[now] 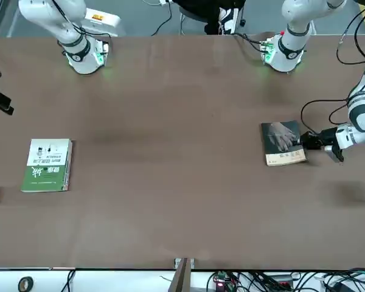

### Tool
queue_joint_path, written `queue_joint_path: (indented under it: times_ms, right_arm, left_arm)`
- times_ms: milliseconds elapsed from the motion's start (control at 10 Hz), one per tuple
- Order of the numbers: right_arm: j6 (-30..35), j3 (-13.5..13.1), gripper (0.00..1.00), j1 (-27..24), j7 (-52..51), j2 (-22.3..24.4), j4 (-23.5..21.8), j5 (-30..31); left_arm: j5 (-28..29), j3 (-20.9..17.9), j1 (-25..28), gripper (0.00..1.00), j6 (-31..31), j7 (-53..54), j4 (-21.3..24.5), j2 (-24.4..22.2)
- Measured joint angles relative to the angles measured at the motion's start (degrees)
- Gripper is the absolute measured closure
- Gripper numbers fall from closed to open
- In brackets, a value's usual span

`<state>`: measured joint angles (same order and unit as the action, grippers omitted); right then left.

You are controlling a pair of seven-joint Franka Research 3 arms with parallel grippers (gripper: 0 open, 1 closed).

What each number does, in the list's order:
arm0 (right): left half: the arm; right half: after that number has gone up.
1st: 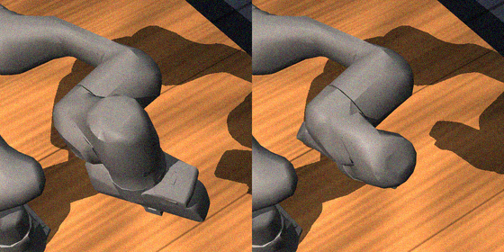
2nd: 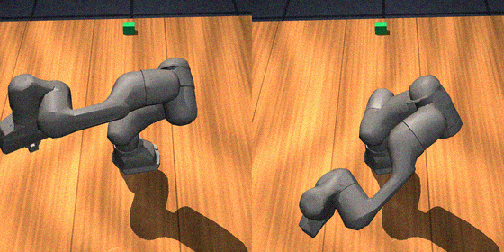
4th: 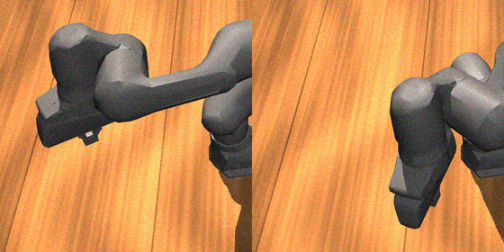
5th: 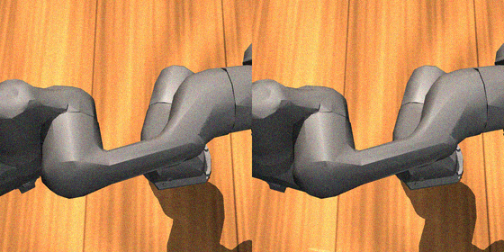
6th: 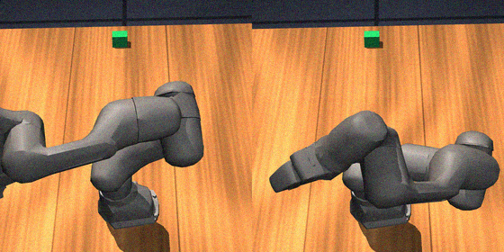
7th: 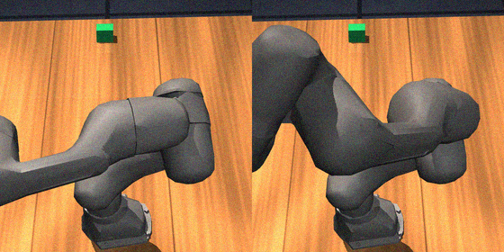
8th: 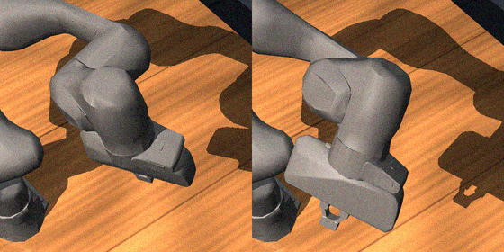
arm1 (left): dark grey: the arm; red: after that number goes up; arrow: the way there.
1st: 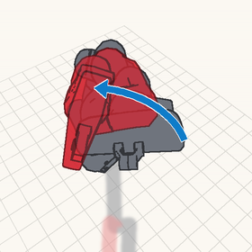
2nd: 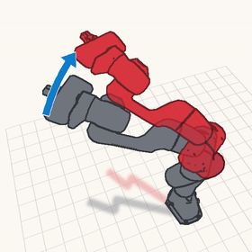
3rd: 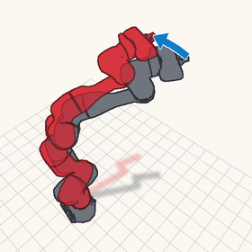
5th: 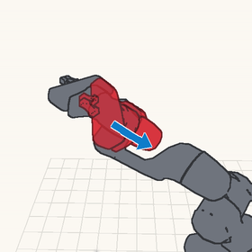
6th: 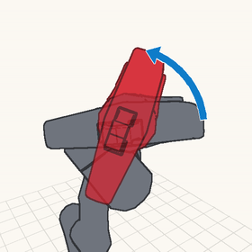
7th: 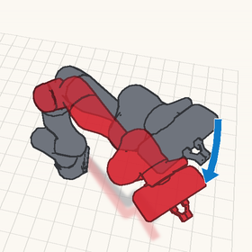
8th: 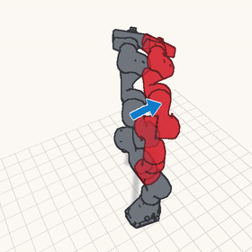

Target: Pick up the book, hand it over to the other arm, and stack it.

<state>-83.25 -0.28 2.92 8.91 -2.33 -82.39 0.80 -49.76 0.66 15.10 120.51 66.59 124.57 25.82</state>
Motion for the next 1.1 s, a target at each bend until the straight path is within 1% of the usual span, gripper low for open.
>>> queue_joint_path:
  times_ms: [500,900,1100]
  right_arm:
    - [-0.04,-0.04,0.00,-0.01,0.00,0.00,0.00,0.00]
    - [-0.04,-0.07,0.00,-0.02,0.00,0.00,0.00,0.00]
    - [-0.04,-0.07,0.00,-0.03,0.00,0.00,0.00,0.00]
  left_arm:
    - [-0.23,-0.03,0.06,0.83,-7.62,-0.36,-2.14,-0.01]
    - [-0.36,0.07,-0.07,0.83,-15.77,-6.15,-7.01,-1.00]
    - [-0.36,1.06,-0.12,0.83,-18.99,-10.18,-9.26,-2.28]
